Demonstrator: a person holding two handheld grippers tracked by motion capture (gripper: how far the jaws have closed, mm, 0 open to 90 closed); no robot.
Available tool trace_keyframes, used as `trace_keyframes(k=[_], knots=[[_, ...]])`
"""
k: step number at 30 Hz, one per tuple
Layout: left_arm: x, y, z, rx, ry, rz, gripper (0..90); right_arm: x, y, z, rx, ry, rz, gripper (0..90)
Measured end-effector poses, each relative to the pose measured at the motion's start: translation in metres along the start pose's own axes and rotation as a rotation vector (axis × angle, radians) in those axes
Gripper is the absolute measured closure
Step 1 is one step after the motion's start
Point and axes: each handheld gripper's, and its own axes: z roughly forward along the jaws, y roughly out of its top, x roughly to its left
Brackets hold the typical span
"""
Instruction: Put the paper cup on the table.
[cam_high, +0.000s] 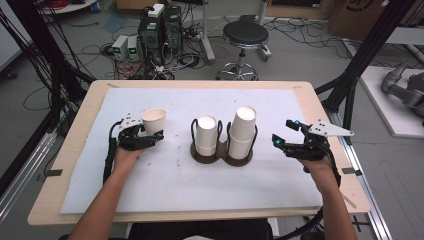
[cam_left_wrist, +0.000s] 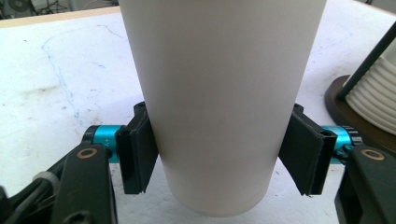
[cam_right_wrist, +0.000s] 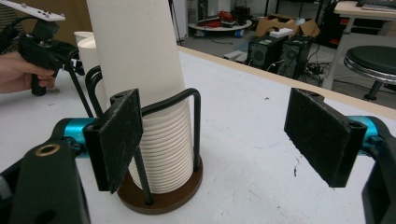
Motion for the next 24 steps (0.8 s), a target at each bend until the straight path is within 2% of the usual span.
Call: trace_keyframes(k=[10,15,18,24], knots=[[-0.0020,0.0026,0.0075,0.073,0.019,0.009,34.2,-0.0004,0.0002,-0.0003,-0.001,0.001,0.003,19.8],[-0.0018,0.0025,0.0074,0.074,0.017,0.004,34.0,-0.0003,0.0001,-0.0001,-0.001,0.002,-0.001,19.9],[-0.0027,0.0027,0.0069,0.083,0.021,0.012,33.6,0.0000,0.0001,-0.0005,0.000,0.004,0.003,19.9],[-0.0034,0.0010,0.0025,0.106,0.024,-0.001,33.0,-0.0007,0.0002,-0.0015,-0.004,0.003,0.002,19.9]])
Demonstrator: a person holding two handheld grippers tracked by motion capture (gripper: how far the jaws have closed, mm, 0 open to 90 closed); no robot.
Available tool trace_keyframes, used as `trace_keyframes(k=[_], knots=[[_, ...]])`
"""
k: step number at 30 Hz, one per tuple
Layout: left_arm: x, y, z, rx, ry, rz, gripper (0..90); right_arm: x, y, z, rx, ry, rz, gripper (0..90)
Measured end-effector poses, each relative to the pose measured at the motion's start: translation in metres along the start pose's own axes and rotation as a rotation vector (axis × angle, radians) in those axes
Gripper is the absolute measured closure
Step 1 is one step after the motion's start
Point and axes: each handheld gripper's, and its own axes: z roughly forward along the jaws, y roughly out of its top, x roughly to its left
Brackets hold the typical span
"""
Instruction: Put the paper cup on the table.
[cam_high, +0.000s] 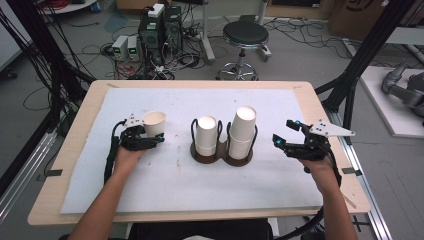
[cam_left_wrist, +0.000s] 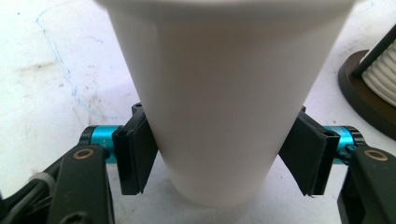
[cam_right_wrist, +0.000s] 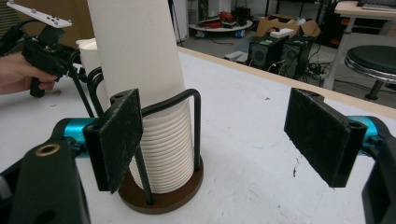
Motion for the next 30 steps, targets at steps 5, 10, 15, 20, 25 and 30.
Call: trace_keyframes(k=[5,10,15,20,25,30], knots=[[-0.002,-0.002,-0.001,0.000,0.009,0.011,32.7,0.001,0.000,0.000,0.004,0.002,0.002,19.9],[-0.004,-0.003,-0.002,0.012,0.024,0.027,31.8,0.001,0.000,0.000,0.005,0.004,0.003,19.8],[-0.004,-0.003,-0.003,0.014,0.015,0.022,30.8,0.000,0.000,0.000,0.002,0.006,0.001,19.9],[-0.004,-0.003,-0.003,0.018,0.023,0.008,24.9,0.000,0.000,0.000,0.006,0.006,0.004,19.9],[-0.006,-0.004,-0.005,0.040,0.047,0.002,24.1,0.000,0.000,0.000,0.004,0.006,0.004,19.9],[-0.007,-0.004,-0.011,0.049,0.071,-0.005,23.9,0.000,0.000,-0.001,0.002,0.004,0.006,19.9]])
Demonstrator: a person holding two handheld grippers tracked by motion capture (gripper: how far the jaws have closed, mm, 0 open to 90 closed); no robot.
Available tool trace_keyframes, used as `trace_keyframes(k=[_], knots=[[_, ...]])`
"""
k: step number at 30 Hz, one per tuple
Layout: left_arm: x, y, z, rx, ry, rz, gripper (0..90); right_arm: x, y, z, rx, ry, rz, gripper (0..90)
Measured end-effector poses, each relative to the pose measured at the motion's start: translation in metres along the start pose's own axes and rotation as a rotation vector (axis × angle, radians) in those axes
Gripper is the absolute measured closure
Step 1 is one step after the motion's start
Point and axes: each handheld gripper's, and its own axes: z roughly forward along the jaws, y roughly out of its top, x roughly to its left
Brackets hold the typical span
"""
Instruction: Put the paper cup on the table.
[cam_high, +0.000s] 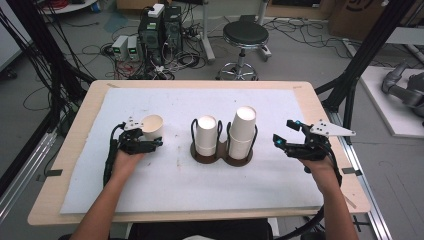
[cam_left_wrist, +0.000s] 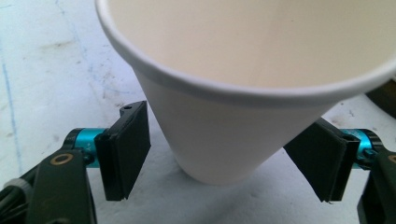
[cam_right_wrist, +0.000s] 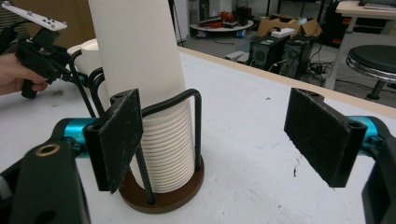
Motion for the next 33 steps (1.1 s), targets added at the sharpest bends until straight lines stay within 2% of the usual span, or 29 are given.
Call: trace_keyframes(k=[5,11,14,18,22,24,26,30,33], knots=[[-0.001,-0.002,-0.008,0.026,0.020,-0.001,23.5,-0.001,0.001,-0.001,-0.005,-0.001,-0.003,19.9],[-0.001,-0.005,-0.022,0.017,0.009,-0.015,23.5,-0.001,0.001,-0.002,-0.003,-0.005,-0.001,19.9],[-0.004,-0.008,-0.033,-0.004,0.002,-0.029,23.5,-0.001,0.001,-0.003,-0.001,-0.008,-0.003,19.9],[-0.006,-0.012,-0.052,-0.067,-0.007,-0.029,23.5,-0.002,0.000,-0.004,0.010,-0.023,-0.014,19.9],[0.001,-0.012,-0.073,-0.226,0.030,-0.047,23.5,-0.005,-0.002,-0.005,0.014,-0.040,-0.012,19.8],[0.007,-0.012,-0.080,-0.309,0.026,-0.065,23.5,-0.006,-0.002,-0.004,0.022,-0.048,-0.011,19.8],[0.010,-0.012,-0.084,-0.370,0.019,-0.078,23.5,-0.006,-0.003,-0.004,0.033,-0.053,-0.017,19.8],[0.012,-0.011,-0.087,-0.428,-0.010,-0.081,22.6,-0.007,-0.005,-0.003,0.056,-0.064,-0.030,19.8],[0.011,-0.010,-0.088,-0.439,-0.030,-0.061,22.6,-0.008,-0.006,-0.002,0.058,-0.069,-0.034,19.8]])
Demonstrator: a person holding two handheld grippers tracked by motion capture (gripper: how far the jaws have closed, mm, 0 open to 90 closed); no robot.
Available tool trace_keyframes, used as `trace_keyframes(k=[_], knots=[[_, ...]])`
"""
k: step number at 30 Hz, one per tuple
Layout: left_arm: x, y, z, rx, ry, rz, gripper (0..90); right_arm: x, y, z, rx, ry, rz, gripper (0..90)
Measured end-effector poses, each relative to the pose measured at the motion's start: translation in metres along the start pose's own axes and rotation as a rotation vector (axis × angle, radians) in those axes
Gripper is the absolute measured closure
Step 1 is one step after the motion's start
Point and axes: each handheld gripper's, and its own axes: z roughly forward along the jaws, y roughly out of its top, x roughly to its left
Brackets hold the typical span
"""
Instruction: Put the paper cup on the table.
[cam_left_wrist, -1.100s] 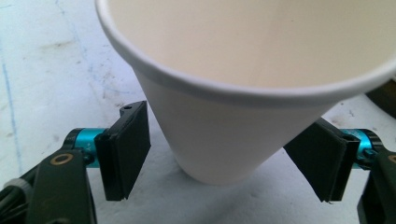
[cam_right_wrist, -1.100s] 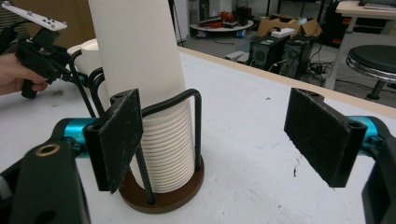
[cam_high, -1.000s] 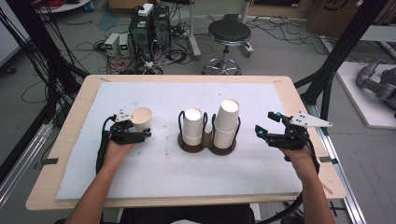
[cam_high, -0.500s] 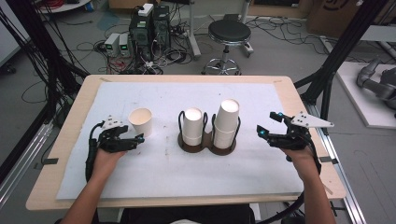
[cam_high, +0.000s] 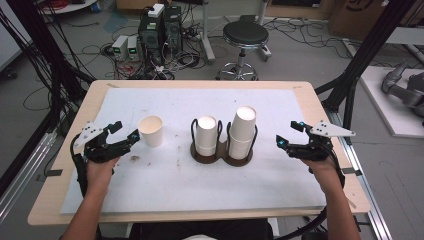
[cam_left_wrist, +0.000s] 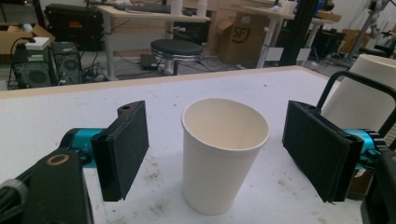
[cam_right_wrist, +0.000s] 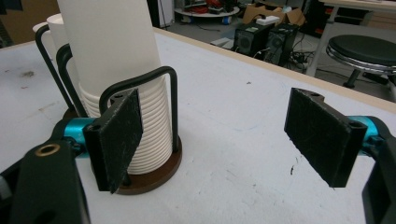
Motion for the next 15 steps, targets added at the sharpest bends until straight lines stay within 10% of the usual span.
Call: trace_keyframes(k=[15], knots=[[-0.0085,-0.0031,-0.0009,0.010,-0.071,0.006,22.6,0.0032,-0.0014,-0.0007,0.003,-0.019,0.015,19.8]])
